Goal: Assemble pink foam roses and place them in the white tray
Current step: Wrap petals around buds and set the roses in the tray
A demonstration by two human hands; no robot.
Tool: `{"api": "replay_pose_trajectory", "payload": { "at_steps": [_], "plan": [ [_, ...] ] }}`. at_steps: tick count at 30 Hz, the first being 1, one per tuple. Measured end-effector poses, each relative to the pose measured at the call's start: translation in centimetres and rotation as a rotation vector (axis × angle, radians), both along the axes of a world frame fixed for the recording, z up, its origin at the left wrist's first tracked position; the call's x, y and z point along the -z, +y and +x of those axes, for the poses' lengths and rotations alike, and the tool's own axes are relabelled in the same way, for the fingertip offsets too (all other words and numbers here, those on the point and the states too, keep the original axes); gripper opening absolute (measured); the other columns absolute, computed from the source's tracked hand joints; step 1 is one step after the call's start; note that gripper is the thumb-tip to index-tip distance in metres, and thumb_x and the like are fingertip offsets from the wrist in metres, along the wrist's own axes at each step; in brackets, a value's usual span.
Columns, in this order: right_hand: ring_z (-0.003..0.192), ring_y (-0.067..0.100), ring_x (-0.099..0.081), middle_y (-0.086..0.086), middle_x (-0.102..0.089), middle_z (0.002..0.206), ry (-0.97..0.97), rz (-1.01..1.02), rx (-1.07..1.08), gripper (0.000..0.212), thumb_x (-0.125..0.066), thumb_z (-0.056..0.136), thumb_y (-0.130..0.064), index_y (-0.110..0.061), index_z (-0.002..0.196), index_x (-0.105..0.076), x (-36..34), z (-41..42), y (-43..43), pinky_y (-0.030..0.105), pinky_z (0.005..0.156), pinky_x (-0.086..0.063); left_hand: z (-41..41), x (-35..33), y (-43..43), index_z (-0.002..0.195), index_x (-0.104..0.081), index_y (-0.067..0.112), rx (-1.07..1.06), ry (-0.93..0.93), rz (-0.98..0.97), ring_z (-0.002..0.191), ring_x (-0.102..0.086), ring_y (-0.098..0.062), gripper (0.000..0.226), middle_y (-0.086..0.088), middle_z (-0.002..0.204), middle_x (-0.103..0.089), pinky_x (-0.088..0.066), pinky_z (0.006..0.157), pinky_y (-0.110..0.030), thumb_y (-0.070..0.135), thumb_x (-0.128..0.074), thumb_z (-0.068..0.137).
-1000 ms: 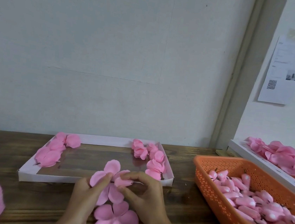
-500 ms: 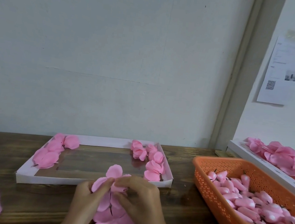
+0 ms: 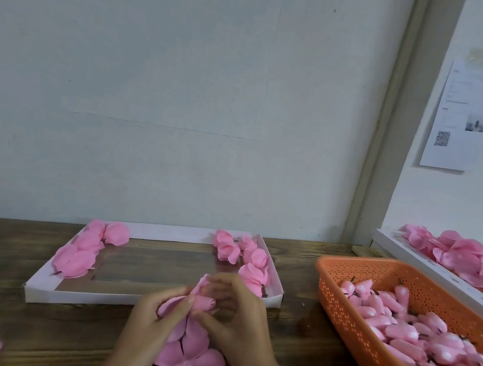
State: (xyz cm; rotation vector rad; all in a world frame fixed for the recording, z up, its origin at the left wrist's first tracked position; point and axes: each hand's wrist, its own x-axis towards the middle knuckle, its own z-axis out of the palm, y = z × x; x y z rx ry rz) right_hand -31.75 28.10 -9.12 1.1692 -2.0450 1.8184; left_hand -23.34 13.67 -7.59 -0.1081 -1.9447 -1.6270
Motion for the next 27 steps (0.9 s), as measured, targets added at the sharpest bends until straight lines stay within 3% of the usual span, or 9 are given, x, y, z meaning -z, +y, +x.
{"api": "replay_pose_trajectory", "payload": {
  "at_steps": [5,9,13,15,17,19,22,25,27],
  "plan": [
    [0.084,0.015,-0.072,-0.008,-0.063,0.119,0.002,-0.060,0.055,0.063,-0.092,0.071,-0.015,-0.039,0.121,-0.062,-0.4,0.1,0.0,0.024,0.070,-0.058,-0.2,0.4,-0.8,0.097,-0.086,0.017,0.045,-0.005,0.034,0.105,-0.076,-0.016,0.023,-0.003,0.103,-0.081,-0.056,0.088,-0.018,0.005,-0.067,0.092],
    [0.078,0.007,-0.059,-0.013,-0.066,0.100,0.091,-0.018,0.116,0.042,-0.090,0.071,-0.038,-0.031,0.108,-0.073,-1.1,0.0,0.5,0.015,0.068,-0.044,-0.2,0.7,-1.1,0.106,-0.084,0.021,0.120,-0.094,0.137,0.110,-0.074,-0.019,0.024,-0.006,0.111,-0.080,-0.057,0.090,-0.023,0.020,-0.066,0.091],
    [0.089,0.014,-0.057,-0.010,-0.068,0.088,0.070,0.022,0.097,0.028,-0.089,0.073,-0.049,-0.031,0.090,-0.077,-0.9,-0.1,0.7,0.031,0.071,-0.052,-0.6,1.5,-1.4,0.116,-0.080,0.013,0.204,-0.171,0.211,0.114,-0.072,-0.033,0.026,-0.017,0.114,-0.078,-0.053,0.099,-0.042,0.021,-0.067,0.095],
    [0.084,0.011,-0.059,-0.013,-0.070,0.087,0.037,-0.010,0.076,0.027,-0.089,0.074,-0.051,-0.033,0.089,-0.076,-0.9,0.1,0.5,0.028,0.067,-0.052,-0.6,1.7,-1.4,0.118,-0.079,0.012,0.223,-0.179,0.216,0.113,-0.072,-0.031,0.025,-0.017,0.116,-0.077,-0.052,0.099,-0.042,0.023,-0.074,0.096],
    [0.079,0.009,-0.060,-0.013,-0.072,0.085,0.027,-0.041,0.084,0.023,-0.089,0.075,-0.049,-0.033,0.087,-0.076,-0.9,0.3,0.4,0.023,0.065,-0.048,-0.7,1.7,-1.3,0.113,-0.081,0.017,0.210,-0.175,0.234,0.107,-0.074,-0.025,0.027,-0.015,0.112,-0.079,-0.058,0.091,-0.032,0.029,-0.079,0.089],
    [0.078,0.014,-0.065,-0.007,-0.076,0.089,-0.036,-0.073,0.041,0.018,-0.090,0.078,-0.039,-0.032,0.087,-0.076,-0.9,0.5,0.3,0.033,0.067,-0.054,-0.9,1.9,-1.2,0.106,-0.083,0.022,0.150,-0.168,0.299,0.100,-0.076,-0.020,0.024,-0.012,0.106,-0.080,-0.060,0.082,-0.027,0.027,-0.083,0.083],
    [0.086,0.027,-0.074,0.004,-0.080,0.096,-0.157,-0.141,-0.114,0.017,-0.089,0.082,-0.022,-0.024,0.096,-0.079,-1.1,0.8,0.4,0.045,0.076,-0.061,-1.3,2.5,-1.2,0.110,-0.078,0.010,0.141,-0.181,0.367,0.104,-0.073,-0.035,0.030,-0.024,0.109,-0.076,-0.054,0.094,-0.046,0.023,-0.085,0.085],
    [0.089,0.019,-0.073,0.009,-0.080,0.096,-0.215,-0.157,-0.182,0.018,-0.086,0.086,-0.017,-0.014,0.102,-0.080,-1.2,0.9,0.3,0.035,0.078,-0.058,-1.3,2.3,-1.1,0.105,-0.077,0.012,0.116,-0.161,0.374,0.096,-0.073,-0.033,0.029,-0.026,0.105,-0.076,-0.049,0.091,-0.044,0.024,-0.085,0.080],
    [0.094,0.023,-0.075,0.011,-0.080,0.099,-0.240,-0.175,-0.193,0.018,-0.085,0.087,-0.017,-0.012,0.103,-0.080,-1.1,0.7,0.2,0.039,0.082,-0.060,-1.2,2.3,-1.2,0.110,-0.076,0.009,0.123,-0.158,0.342,0.101,-0.074,-0.038,0.031,-0.025,0.105,-0.077,-0.050,0.093,-0.045,0.023,-0.081,0.083]
  ]
}}
